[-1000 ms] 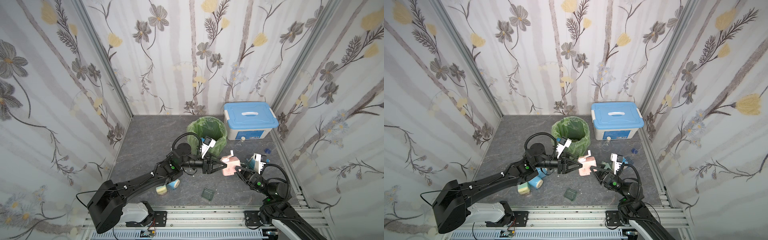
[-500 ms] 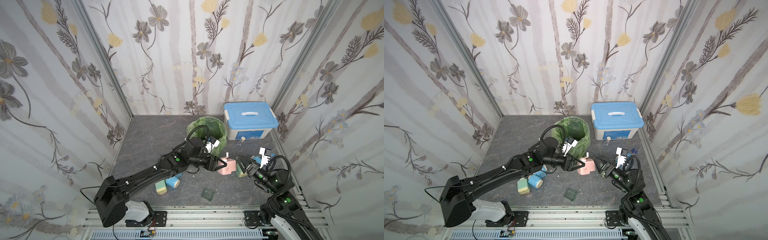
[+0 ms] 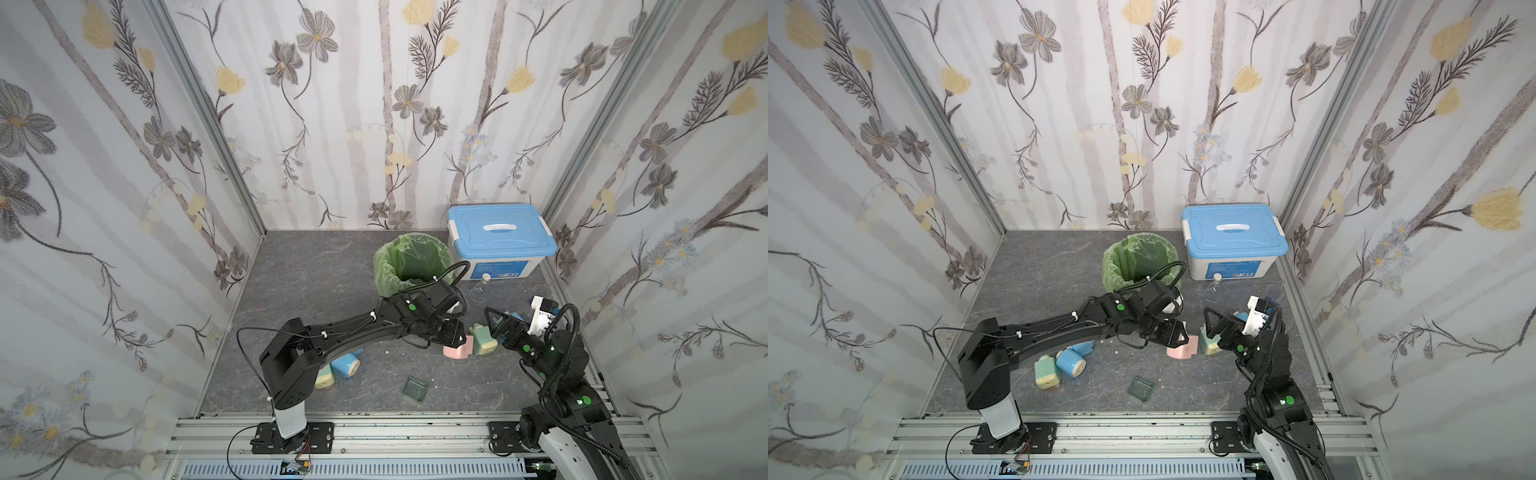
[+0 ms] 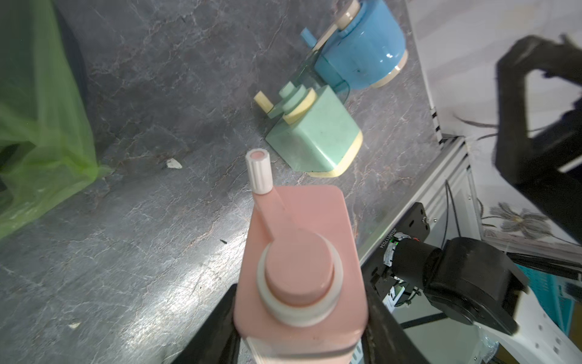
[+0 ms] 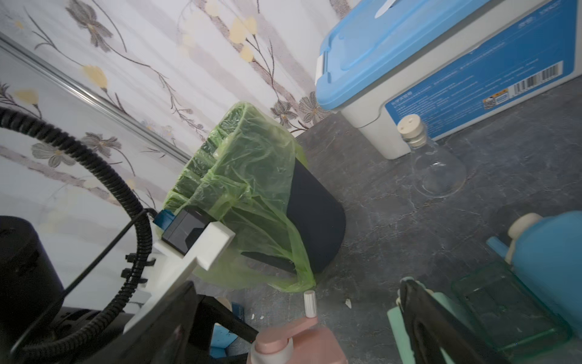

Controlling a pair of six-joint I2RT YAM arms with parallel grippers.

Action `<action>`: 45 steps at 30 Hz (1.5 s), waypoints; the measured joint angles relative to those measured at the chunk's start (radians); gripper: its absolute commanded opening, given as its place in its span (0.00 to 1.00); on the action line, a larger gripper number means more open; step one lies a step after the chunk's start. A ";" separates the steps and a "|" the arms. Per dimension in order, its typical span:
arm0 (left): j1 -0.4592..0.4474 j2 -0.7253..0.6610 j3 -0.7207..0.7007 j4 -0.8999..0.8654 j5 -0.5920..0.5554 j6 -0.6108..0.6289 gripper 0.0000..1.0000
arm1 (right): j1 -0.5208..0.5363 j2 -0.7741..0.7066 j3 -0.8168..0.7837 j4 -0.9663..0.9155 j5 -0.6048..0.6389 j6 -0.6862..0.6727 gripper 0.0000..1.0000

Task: Take out the pencil sharpener tray and clean the shavings
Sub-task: Place the pencil sharpener at the center of the board.

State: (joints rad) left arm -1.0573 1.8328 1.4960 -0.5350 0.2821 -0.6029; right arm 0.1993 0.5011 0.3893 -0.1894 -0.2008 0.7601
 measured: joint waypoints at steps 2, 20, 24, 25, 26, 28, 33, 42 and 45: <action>-0.005 0.042 0.046 -0.041 -0.002 -0.003 0.38 | -0.018 -0.013 -0.009 -0.024 0.016 -0.006 1.00; 0.054 0.290 0.276 -0.285 0.079 -0.082 0.45 | -0.081 -0.153 -0.065 -0.139 0.047 -0.050 1.00; 0.068 0.346 0.368 -0.359 0.106 -0.077 0.52 | -0.082 -0.163 -0.068 -0.140 0.038 -0.050 1.00; 0.068 0.366 0.399 -0.379 0.116 -0.076 0.55 | -0.082 -0.163 -0.068 -0.140 0.035 -0.050 1.00; 0.068 0.382 0.423 -0.393 0.123 -0.072 0.61 | -0.082 -0.163 -0.069 -0.142 0.031 -0.050 1.00; 0.068 0.402 0.448 -0.404 0.135 -0.065 0.71 | -0.083 -0.163 -0.069 -0.140 0.023 -0.050 1.00; 0.069 0.412 0.467 -0.422 0.139 -0.072 0.89 | -0.083 -0.167 -0.070 -0.140 0.016 -0.051 1.00; 0.070 0.338 0.488 -0.384 0.141 -0.086 1.00 | -0.083 -0.163 -0.075 -0.134 -0.010 -0.061 1.00; 0.071 0.295 0.509 -0.372 0.152 -0.086 1.00 | -0.083 -0.161 -0.076 -0.133 -0.014 -0.062 1.00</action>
State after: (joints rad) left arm -0.9863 2.1277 2.0048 -0.9073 0.4339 -0.6891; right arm 0.1165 0.3405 0.3138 -0.3222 -0.2153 0.6979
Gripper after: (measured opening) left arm 0.997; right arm 0.998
